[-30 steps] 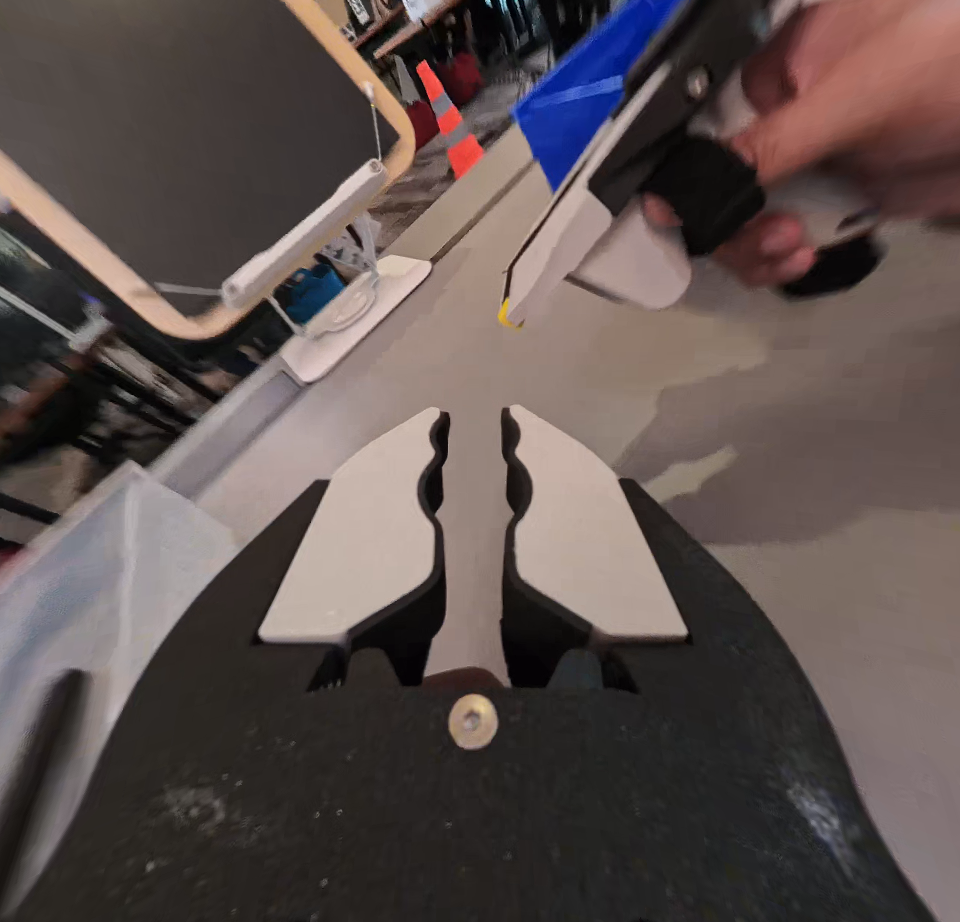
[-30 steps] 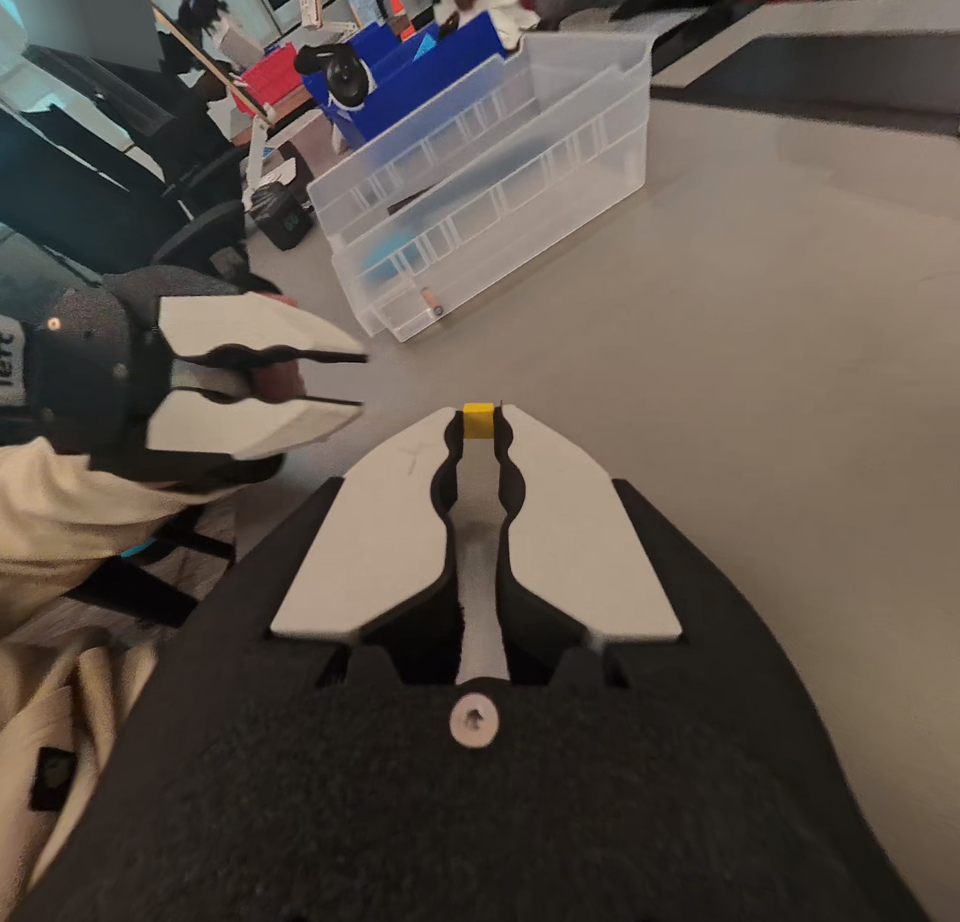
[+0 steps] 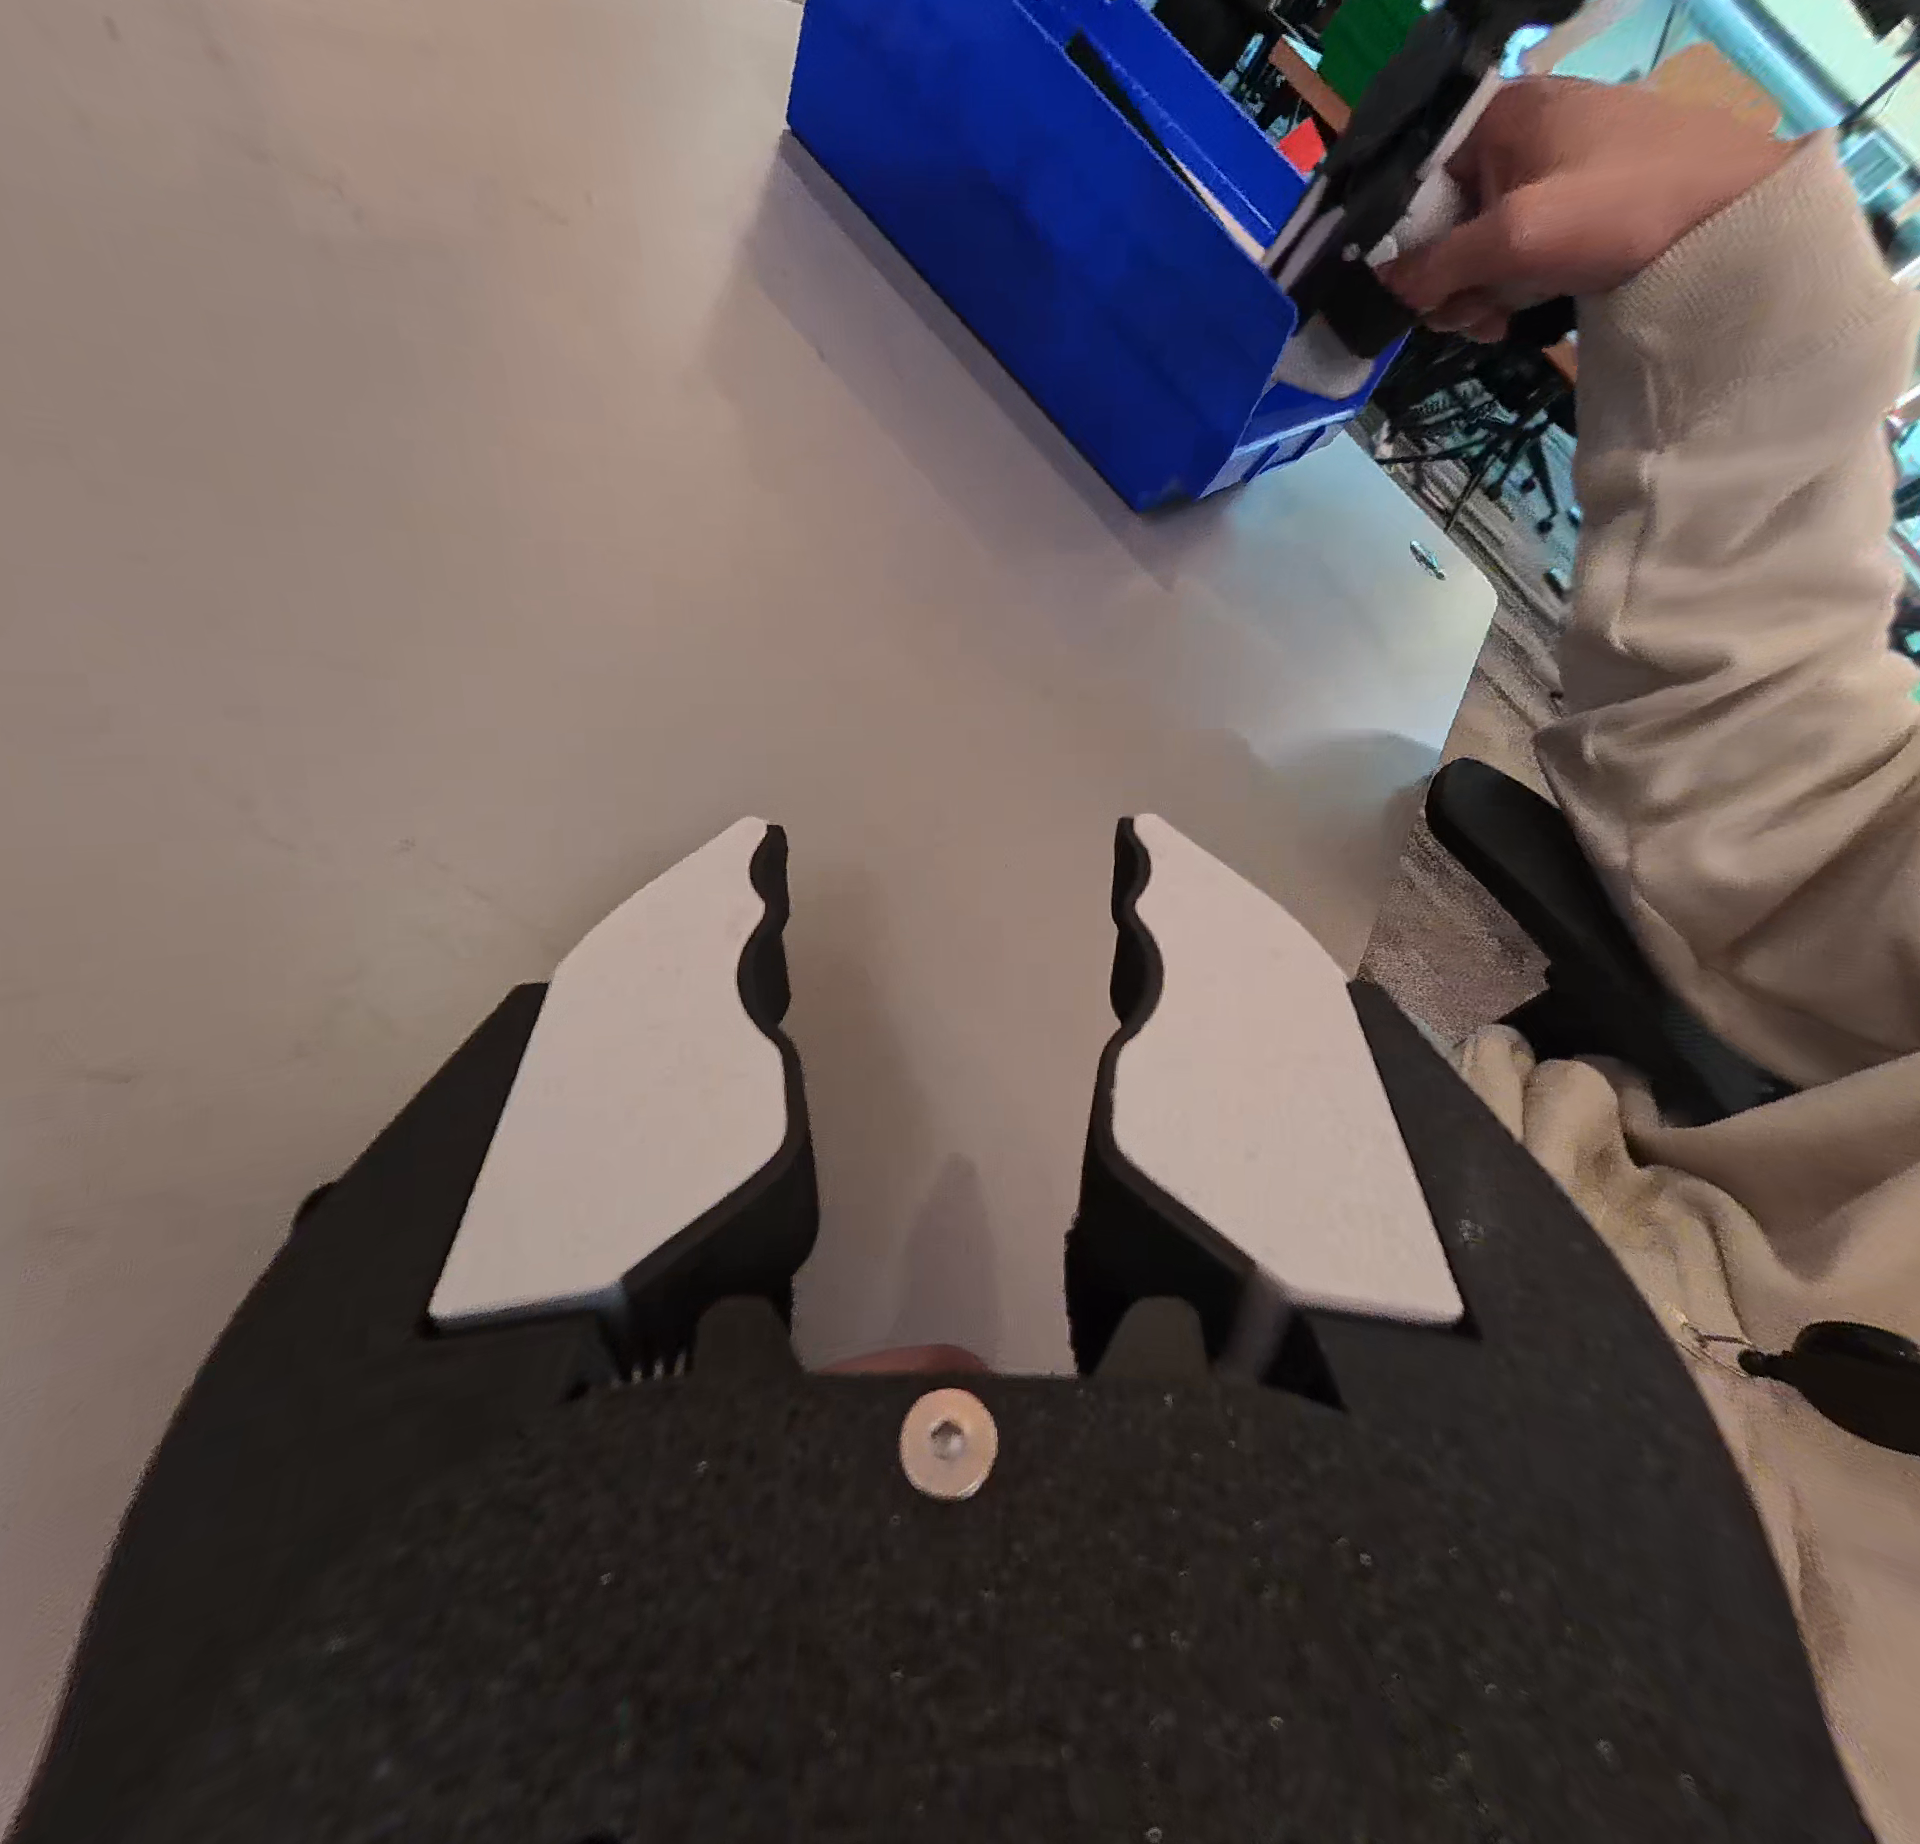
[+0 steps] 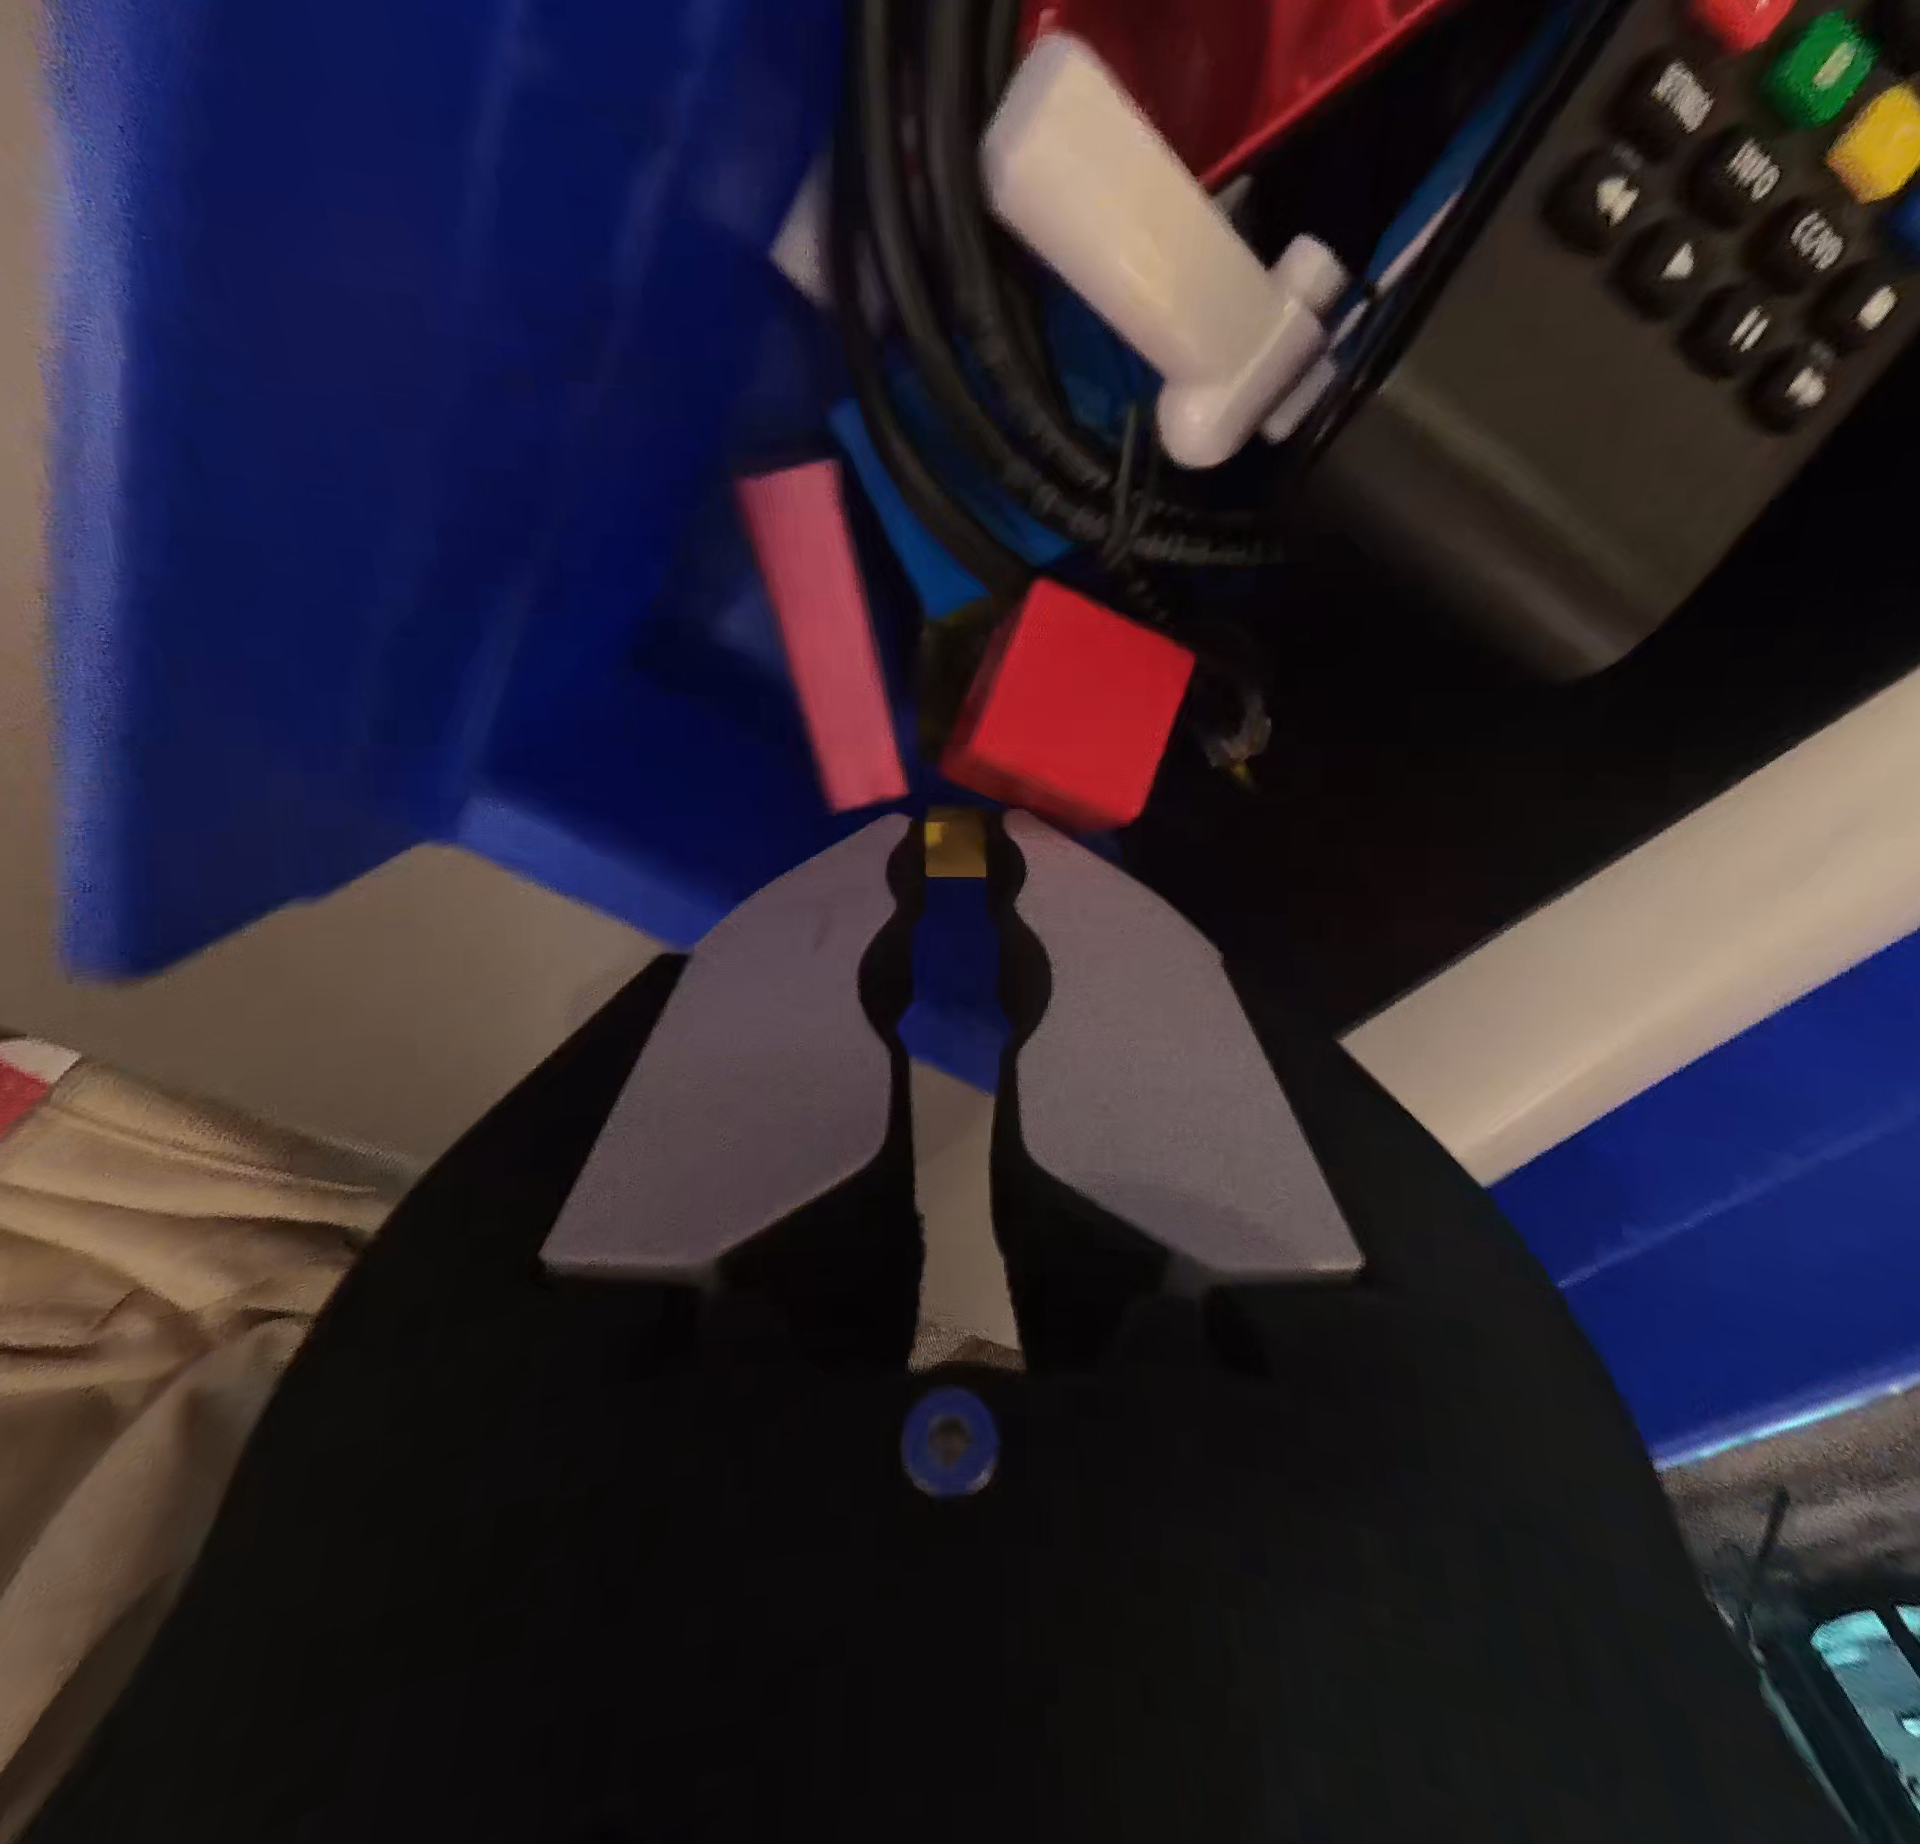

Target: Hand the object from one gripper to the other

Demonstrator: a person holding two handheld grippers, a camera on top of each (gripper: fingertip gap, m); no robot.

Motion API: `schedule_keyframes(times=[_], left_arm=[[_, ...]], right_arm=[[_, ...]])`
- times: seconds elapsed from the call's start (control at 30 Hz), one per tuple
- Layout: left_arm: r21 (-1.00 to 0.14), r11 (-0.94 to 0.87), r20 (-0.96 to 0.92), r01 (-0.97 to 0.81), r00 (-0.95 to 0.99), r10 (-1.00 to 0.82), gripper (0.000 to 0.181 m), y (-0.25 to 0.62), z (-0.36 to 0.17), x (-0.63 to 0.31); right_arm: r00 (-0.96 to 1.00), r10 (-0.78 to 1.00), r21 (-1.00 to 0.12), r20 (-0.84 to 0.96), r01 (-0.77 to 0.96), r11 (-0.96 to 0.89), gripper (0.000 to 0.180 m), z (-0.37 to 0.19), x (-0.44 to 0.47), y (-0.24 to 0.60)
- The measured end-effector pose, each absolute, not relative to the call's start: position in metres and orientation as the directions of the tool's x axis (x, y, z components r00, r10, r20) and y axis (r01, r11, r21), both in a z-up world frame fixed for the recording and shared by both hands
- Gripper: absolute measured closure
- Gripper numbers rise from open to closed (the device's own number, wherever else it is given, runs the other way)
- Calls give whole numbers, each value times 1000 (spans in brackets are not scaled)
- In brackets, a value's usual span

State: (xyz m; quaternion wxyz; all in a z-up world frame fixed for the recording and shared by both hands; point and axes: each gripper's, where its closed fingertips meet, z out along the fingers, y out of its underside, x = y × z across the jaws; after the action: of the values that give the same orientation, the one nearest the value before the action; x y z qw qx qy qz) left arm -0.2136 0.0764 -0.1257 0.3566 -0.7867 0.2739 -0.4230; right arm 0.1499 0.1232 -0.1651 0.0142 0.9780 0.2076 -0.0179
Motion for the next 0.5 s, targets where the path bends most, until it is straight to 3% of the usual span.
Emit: schedule_keyframes(times=[0.17,0.5], left_arm=[[-819,-550,410,-165,503,-761,122,73,-124,-212],[-859,-442,260,-258,523,-812,118,71,-125,-206]], right_arm=[[906,422,154,13,416,-896,169,-186,166,126],[901,430,110,-53,434,-894,166,-185,160,129]])
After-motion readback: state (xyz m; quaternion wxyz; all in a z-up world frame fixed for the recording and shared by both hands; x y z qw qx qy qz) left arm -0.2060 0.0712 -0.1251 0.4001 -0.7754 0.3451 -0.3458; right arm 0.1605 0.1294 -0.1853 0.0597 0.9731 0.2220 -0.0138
